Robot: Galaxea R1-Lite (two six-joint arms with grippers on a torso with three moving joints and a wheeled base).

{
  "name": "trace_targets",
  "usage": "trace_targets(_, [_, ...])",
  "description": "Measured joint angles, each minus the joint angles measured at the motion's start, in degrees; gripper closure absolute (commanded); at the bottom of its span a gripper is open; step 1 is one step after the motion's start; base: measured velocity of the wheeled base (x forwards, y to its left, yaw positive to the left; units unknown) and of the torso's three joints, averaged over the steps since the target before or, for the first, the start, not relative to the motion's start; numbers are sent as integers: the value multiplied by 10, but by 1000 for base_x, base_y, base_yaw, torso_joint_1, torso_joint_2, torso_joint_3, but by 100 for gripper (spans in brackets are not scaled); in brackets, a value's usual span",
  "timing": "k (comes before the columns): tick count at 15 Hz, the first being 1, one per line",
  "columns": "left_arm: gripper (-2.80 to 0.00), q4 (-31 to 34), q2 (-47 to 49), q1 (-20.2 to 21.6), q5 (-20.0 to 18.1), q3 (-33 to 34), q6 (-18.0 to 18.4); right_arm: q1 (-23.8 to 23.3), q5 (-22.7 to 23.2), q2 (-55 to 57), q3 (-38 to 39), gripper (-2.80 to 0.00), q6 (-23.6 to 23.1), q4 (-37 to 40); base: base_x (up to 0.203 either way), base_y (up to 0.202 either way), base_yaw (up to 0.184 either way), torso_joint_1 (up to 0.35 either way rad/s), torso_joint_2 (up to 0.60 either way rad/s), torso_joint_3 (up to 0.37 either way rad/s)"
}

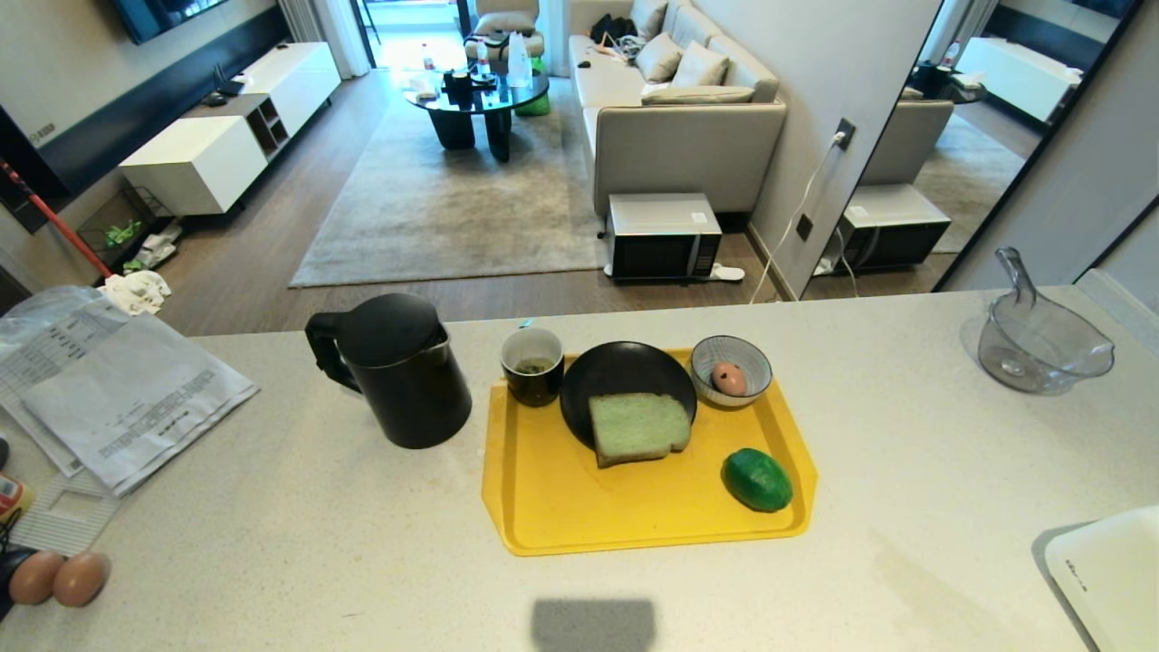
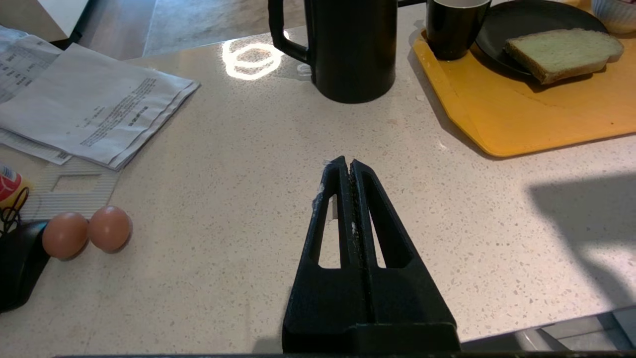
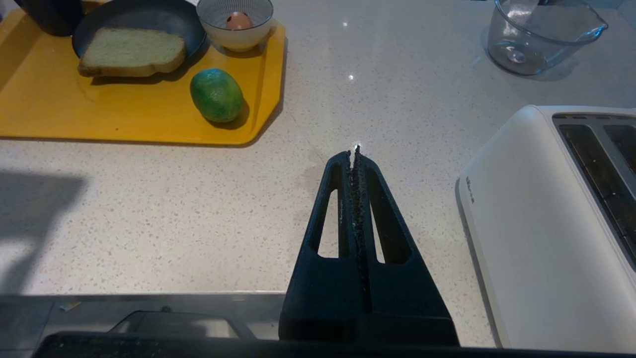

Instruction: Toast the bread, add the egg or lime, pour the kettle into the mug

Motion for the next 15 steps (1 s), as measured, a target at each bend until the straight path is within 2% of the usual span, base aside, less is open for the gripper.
trace_targets(15, [0, 0, 0, 2, 1, 0, -4, 0, 0, 0, 0, 0, 0, 0, 0, 0, 0, 0, 0, 0])
